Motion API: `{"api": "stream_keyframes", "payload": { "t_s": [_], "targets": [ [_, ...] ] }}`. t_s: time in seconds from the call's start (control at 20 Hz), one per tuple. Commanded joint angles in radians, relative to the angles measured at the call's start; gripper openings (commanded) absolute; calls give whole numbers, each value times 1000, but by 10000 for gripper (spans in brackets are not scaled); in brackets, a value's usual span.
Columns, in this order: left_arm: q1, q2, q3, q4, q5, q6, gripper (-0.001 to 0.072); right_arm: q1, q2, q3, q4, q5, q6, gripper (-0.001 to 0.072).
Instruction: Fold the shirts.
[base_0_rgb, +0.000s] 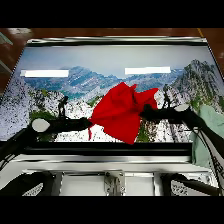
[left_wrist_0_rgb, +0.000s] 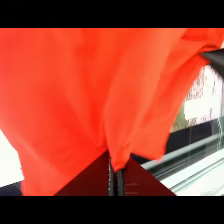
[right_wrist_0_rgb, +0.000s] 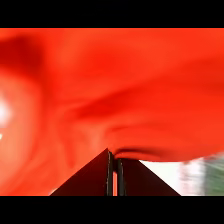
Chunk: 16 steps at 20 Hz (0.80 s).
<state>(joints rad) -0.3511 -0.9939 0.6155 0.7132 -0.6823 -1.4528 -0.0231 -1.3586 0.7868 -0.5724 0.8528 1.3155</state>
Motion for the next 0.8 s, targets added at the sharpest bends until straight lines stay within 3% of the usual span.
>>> {"api": "stream_keyframes", "payload": {
  "t_s": [0.0,0.15,0.3,0.45,0.6,0.75],
  "targets": [
    [186,71,150,241,-275,9,33,-68,152,203,-76,172,-114,60],
    [351,227,492,433,-447,9,35,-162,373,476,-131,240,-175,61],
    [420,334,859,393,-445,12,36,-186,535,738,-173,233,-170,61],
    [419,375,1182,295,-445,7,36,-186,620,909,-185,229,-103,61],
    [419,401,1337,345,-446,8,36,-186,686,980,-288,225,-29,61],
    [419,421,1347,413,-486,8,36,-186,735,980,-404,256,4,61]
  ]
}}
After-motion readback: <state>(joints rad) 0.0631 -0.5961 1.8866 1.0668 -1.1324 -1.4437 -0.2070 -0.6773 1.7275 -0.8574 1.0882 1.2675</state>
